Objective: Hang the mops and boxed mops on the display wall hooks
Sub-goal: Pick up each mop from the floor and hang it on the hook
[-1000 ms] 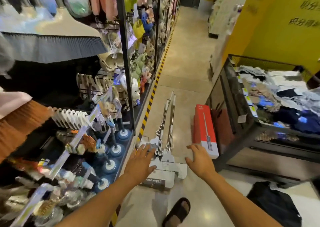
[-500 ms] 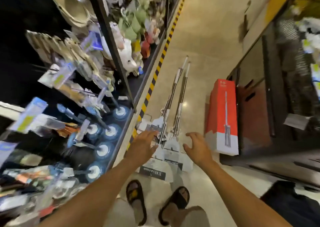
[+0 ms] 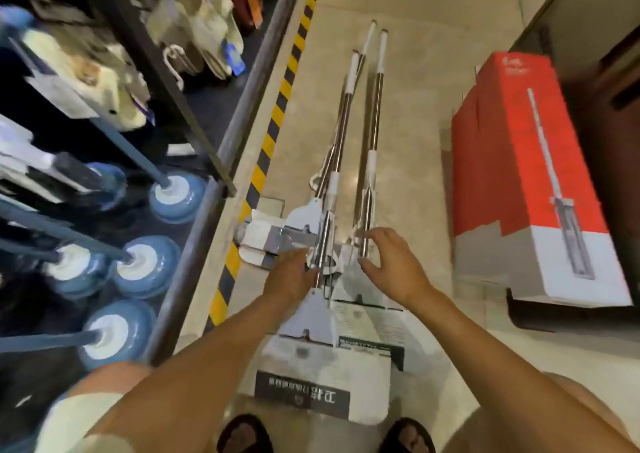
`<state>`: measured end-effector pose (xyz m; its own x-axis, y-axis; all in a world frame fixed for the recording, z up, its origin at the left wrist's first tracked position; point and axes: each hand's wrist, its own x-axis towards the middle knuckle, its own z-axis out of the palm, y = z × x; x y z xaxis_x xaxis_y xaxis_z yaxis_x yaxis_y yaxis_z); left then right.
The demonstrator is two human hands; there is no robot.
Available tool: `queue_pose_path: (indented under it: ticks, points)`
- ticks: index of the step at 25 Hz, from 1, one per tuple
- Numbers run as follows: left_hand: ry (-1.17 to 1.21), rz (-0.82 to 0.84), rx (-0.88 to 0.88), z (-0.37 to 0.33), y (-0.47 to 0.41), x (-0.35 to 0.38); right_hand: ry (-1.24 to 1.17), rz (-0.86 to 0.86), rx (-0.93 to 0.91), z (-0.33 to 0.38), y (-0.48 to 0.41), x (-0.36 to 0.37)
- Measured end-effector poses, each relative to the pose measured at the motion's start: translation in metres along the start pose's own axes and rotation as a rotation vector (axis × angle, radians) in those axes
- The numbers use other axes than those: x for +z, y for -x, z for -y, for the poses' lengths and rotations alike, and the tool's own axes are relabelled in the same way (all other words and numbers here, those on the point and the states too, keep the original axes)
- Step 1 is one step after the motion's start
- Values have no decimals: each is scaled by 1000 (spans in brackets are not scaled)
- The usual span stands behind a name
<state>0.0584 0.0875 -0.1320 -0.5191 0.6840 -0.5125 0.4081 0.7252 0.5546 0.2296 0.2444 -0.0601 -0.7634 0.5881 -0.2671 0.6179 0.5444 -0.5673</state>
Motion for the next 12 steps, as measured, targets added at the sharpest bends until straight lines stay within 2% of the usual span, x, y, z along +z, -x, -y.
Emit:
queue_pose_path:
  ticks: [4,6,12]
  points:
    - [130,101,-140,22,-64,49,115,8,-98,-21,-34,17]
    - [210,77,-189,30,-81,61,122,-25,-111,-22,-43,12]
    - [343,105,-225,28,-69,51,69,-3,-94,-23,-41,5]
